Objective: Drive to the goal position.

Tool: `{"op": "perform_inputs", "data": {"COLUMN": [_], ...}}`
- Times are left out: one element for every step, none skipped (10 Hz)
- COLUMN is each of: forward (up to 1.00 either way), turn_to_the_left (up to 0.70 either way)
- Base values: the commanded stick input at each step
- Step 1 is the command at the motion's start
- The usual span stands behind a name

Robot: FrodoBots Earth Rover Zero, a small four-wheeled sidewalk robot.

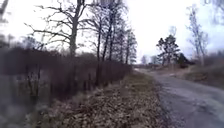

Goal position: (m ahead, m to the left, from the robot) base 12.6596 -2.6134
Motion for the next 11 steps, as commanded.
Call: {"op": "perform_inputs", "data": {"forward": [0.70,0.12,-0.12,-0.10,0.00,0.00,-0.03,-0.66,-0.70,-0.70,-0.70], "turn_to_the_left": [0.01,0.00,0.01,0.01,0.00,0.00,0.00,0.01,0.01,0.01,0.01]}}
